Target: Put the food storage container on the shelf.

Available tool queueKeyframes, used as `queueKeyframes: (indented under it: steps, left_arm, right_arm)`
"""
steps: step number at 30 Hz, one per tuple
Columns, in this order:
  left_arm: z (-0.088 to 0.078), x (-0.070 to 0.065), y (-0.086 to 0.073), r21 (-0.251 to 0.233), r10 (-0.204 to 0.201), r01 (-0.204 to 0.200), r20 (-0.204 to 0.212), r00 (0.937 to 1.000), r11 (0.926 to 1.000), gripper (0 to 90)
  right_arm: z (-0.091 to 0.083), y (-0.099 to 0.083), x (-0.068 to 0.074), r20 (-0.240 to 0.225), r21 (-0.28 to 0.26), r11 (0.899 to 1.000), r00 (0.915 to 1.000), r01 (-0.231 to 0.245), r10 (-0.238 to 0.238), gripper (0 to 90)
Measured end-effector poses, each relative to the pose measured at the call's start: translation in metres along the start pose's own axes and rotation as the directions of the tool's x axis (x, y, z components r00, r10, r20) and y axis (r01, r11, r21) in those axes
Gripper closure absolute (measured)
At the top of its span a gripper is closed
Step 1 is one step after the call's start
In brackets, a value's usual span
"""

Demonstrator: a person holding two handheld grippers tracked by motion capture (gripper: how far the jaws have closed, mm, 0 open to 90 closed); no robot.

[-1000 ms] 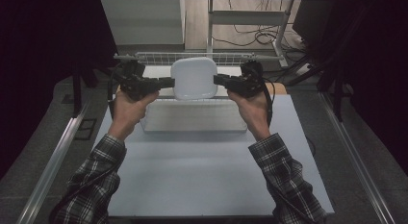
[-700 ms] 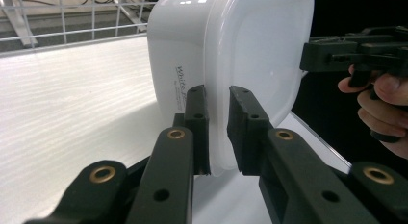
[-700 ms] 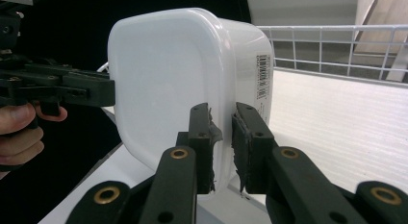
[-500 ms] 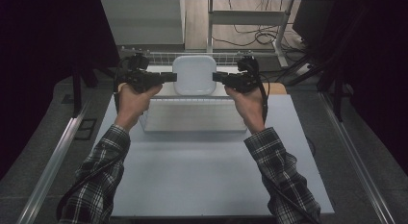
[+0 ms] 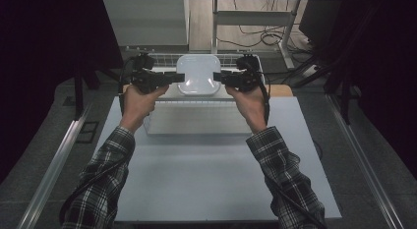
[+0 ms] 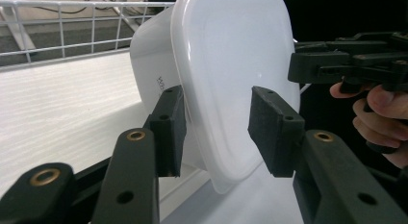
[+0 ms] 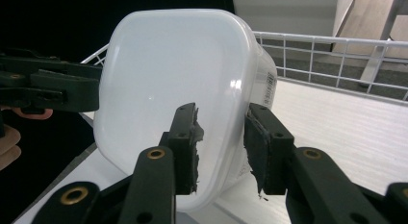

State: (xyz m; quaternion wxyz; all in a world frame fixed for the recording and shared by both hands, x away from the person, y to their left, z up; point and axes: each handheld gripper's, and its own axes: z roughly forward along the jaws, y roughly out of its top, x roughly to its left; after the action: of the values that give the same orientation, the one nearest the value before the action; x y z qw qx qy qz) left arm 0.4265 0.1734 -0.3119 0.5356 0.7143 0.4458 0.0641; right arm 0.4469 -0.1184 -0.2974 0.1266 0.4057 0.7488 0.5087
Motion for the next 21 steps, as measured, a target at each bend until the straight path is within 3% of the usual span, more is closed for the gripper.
queueKeyframes:
  steps: [5, 8, 13, 14, 16, 19, 21]
  left_arm:
    - [0.007, 0.001, 0.0, 0.035, 0.022, -0.021, -0.047, 0.9987, 0.9992, 57.1]
    - [0.011, 0.004, 0.001, 0.027, 0.005, -0.004, -0.039, 0.9992, 0.9996, 56.8]
    - [0.013, 0.004, 0.002, 0.026, 0.01, -0.009, -0.049, 0.9988, 0.9996, 53.4]
    - [0.015, 0.004, 0.003, 0.022, 0.018, -0.017, -0.071, 0.9973, 0.9996, 51.0]
    - [0.016, 0.004, 0.005, 0.014, 0.022, -0.021, -0.09, 0.9957, 0.9997, 48.3]
    - [0.018, 0.005, 0.006, 0.005, 0.024, -0.024, -0.108, 0.9939, 0.9997, 45.1]
    - [0.021, 0.006, 0.008, -0.005, 0.03, -0.031, -0.141, 0.9895, 0.9995, 42.0]
  right_arm:
    - [0.004, 0.003, -0.001, 0.006, 0.012, 1.0, 1.0, -0.005, 0.005, 60.7]
    - [0.008, 0.004, -0.003, 0.008, 0.021, 1.0, 0.9998, -0.018, 0.018, 58.1]
    - [0.011, 0.005, -0.006, 0.01, 0.02, 0.999, 0.9996, -0.027, 0.026, 54.1]
    - [0.013, 0.006, -0.006, 0.046, 0.017, 1.0, 0.9989, -0.003, 0.002, 53.4]
    - [0.015, 0.007, -0.006, 0.069, 0.014, 1.0, 0.9976, 0.008, -0.009, 52.9]
    - [0.017, 0.009, -0.006, 0.089, 0.01, 1.0, 0.996, 0.013, -0.014, 52.6]
    - [0.02, 0.009, -0.007, 0.103, 0.004, 1.0, 0.9945, 0.02, -0.021, 52.5]
